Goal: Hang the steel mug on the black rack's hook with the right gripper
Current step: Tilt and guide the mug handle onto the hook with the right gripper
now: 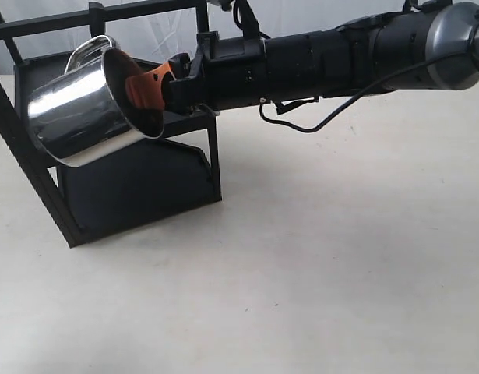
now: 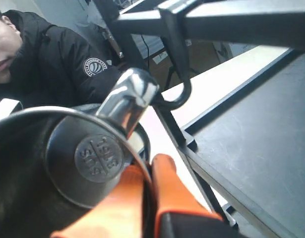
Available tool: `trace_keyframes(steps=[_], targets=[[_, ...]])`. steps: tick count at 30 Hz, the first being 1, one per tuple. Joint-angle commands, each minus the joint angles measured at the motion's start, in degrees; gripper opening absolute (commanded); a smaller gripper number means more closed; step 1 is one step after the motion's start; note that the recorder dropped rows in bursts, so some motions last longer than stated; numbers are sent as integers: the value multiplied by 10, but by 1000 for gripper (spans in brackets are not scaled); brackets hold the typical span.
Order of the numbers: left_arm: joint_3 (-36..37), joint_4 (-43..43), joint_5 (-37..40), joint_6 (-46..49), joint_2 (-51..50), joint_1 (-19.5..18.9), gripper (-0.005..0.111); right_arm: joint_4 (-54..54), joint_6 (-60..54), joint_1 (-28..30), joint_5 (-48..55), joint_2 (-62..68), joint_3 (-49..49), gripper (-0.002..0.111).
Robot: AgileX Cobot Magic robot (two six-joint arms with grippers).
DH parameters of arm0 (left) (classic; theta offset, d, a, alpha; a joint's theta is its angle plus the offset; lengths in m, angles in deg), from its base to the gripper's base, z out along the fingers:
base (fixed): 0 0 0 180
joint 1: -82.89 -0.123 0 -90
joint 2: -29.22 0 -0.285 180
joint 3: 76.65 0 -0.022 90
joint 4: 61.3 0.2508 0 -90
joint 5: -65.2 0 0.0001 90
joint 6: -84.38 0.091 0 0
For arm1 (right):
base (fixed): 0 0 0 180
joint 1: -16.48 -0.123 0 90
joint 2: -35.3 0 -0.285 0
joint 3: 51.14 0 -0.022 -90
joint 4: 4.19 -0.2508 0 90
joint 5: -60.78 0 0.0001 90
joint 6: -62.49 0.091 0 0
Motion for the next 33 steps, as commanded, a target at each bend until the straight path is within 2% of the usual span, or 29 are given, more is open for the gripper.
trace_keyframes(steps=[1,13,29,31,33], targets=[[-1,-1,-5,-2,-2,1,0,-6,-5,12,1,11,-3,-1],[-1,-1,-5,-2,-2,1,0,-11,-5,12,46,74,-3,-1],[-1,-1,-5,-2,-2,1,0,-11,2,12,64,79,-3,0],[-1,-1,-5,-2,-2,1,0,-11,4,12,67,79,-3,6],[-1,-1,-5,-2,-2,1,0,-11,5,12,70,79,-3,17]])
